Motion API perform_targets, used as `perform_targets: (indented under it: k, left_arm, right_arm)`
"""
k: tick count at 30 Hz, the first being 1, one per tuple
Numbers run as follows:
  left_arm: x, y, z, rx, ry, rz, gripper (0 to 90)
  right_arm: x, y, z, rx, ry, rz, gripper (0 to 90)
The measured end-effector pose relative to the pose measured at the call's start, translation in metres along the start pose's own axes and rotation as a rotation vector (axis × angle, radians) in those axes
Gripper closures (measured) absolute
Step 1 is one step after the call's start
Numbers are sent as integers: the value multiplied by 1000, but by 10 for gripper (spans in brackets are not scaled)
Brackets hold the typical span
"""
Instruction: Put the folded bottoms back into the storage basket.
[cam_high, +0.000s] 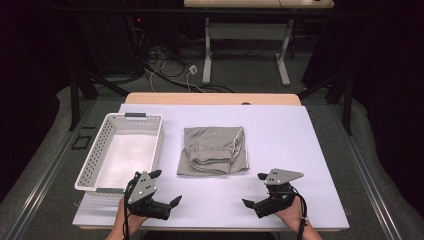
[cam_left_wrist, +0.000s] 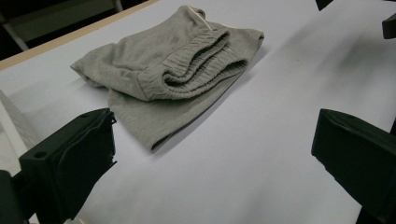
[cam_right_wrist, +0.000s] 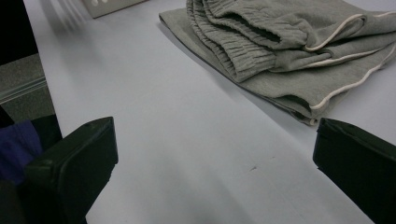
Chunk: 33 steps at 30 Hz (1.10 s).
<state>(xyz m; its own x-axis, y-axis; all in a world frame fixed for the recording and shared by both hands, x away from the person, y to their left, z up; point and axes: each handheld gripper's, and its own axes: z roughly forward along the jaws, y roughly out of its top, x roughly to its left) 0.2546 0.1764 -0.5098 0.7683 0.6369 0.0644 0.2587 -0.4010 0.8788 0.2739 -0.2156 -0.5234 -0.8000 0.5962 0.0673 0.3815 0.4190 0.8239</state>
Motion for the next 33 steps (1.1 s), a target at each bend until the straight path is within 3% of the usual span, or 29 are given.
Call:
perform_targets:
  k: [11, 26, 33]
  left_arm:
    - [-3, 14, 15, 11, 5, 23, 0]
    - [-1, 27, 37, 29, -9, 23, 0]
    - [1, 36, 50, 24, -9, 1, 0]
  right_arm:
    - [-5, 10, 5, 18, -1, 7, 0]
    - [-12, 28, 24, 39, 11, 2, 0]
    - [-19, 34, 33, 46, 10, 10, 0]
